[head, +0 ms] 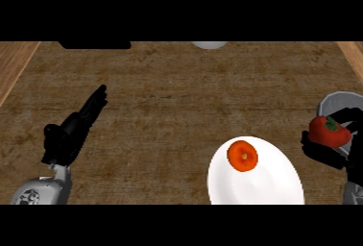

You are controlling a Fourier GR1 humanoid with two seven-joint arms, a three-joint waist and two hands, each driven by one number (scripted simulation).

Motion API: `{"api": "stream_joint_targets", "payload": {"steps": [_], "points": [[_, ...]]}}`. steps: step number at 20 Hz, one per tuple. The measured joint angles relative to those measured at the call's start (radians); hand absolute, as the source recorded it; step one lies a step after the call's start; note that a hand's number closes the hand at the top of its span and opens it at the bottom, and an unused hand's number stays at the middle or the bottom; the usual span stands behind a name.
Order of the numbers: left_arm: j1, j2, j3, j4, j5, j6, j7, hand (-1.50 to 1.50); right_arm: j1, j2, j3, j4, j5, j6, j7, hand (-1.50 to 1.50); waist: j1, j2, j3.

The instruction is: Pick the bell pepper from the plate and place it in the pan

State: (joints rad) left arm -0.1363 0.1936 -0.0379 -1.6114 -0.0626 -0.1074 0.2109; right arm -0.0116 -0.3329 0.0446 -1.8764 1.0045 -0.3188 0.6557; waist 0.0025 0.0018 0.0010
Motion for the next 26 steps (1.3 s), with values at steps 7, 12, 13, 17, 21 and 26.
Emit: {"api": "stream_joint_targets", "payload": {"steps": [7, 12, 13, 17, 21, 26], "points": [[0.005, -0.005, 0.005, -0.017, -0.003, -0.014, 0.005, 0.00, -0.087, -0.060, -0.169, 0.344, -0.121, -0.145, -0.246, 1.50, 0.003, 0.000, 0.000], [0.007, -0.011, 0.011, -0.008, -0.009, -0.024, 0.002, 0.00, -0.170, -0.099, -0.257, 0.578, -0.213, -0.205, -0.428, 1.50, 0.003, 0.000, 0.000], [0.009, -0.009, 0.017, -0.005, -0.007, -0.029, -0.007, 0.00, -0.191, -0.111, -0.277, 0.632, -0.236, -0.213, -0.469, 1.50, 0.004, 0.000, 0.000], [0.003, -0.019, 0.016, -0.029, -0.008, -0.032, 0.022, 0.00, -0.283, -0.147, -0.335, 0.826, -0.295, -0.241, -0.604, 1.50, 0.005, 0.000, 0.000], [0.007, -0.030, 0.017, -0.019, -0.019, -0.033, 0.010, 0.00, -0.365, -0.187, -0.383, 1.015, -0.341, -0.259, -0.732, 1.50, 0.007, 0.001, 0.000], [-0.018, -0.029, 0.018, -0.006, -0.029, -0.034, 0.012, 0.00, -0.419, -0.245, -0.419, 1.220, -0.354, -0.166, -0.677, -1.50, 0.018, 0.006, 0.000]]}}
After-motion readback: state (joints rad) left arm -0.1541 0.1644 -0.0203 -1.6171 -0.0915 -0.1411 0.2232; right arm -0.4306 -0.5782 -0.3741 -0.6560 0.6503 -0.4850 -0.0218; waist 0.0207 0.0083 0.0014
